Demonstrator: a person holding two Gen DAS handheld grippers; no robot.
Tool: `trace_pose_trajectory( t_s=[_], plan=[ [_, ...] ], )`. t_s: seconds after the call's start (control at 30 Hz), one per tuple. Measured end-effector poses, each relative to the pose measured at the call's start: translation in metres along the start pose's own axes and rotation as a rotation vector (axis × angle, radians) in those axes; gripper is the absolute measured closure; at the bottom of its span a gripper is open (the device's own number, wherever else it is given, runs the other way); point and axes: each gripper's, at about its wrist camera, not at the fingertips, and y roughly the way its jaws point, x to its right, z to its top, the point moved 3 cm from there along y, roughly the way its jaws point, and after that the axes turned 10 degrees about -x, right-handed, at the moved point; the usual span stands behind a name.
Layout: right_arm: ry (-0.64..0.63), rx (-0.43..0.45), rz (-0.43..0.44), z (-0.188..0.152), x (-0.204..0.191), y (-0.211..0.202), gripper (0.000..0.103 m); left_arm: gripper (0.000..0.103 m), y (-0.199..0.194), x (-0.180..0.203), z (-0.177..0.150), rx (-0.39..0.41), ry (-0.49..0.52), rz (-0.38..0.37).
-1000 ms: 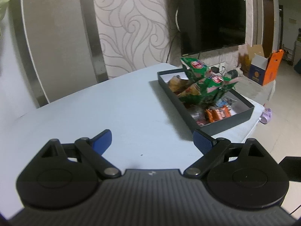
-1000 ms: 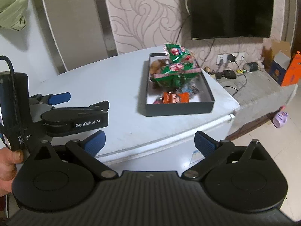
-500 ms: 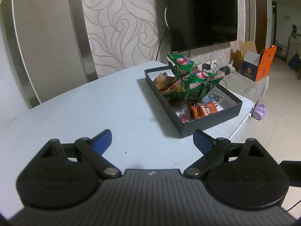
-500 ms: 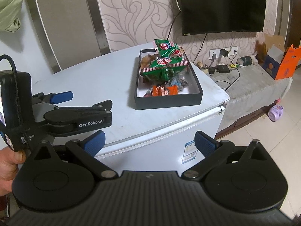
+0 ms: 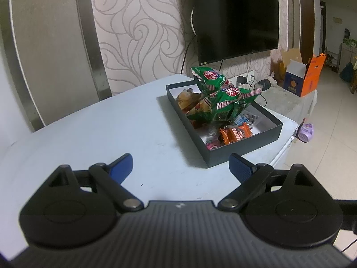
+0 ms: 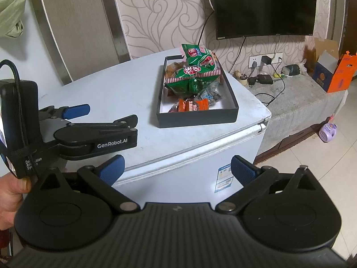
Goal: Organize snacks
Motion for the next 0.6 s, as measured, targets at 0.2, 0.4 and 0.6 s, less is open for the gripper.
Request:
trace_pose_trajectory(
  t_s=[0.2, 0.4, 0.6],
  plan=[
    [0.007, -0.007, 0.004, -0.0016, 0.0028, 0.0012, 0.000, 0.009, 0.0019, 0.0010, -0.0010, -0.011, 0.004, 0.006],
    [0.009, -0.013, 0.011, -0.0013, 0.0024, 0.0038, 0.000, 0.009, 0.0021, 0.0004, -0.0011, -0.012, 0.003, 0.009],
    [0.007, -0.017, 0.018, -0.0014, 0.0023, 0.0055, 0.000, 0.009, 0.0021, -0.0003, -0.0010, -0.014, 0.002, 0.011]
  ],
)
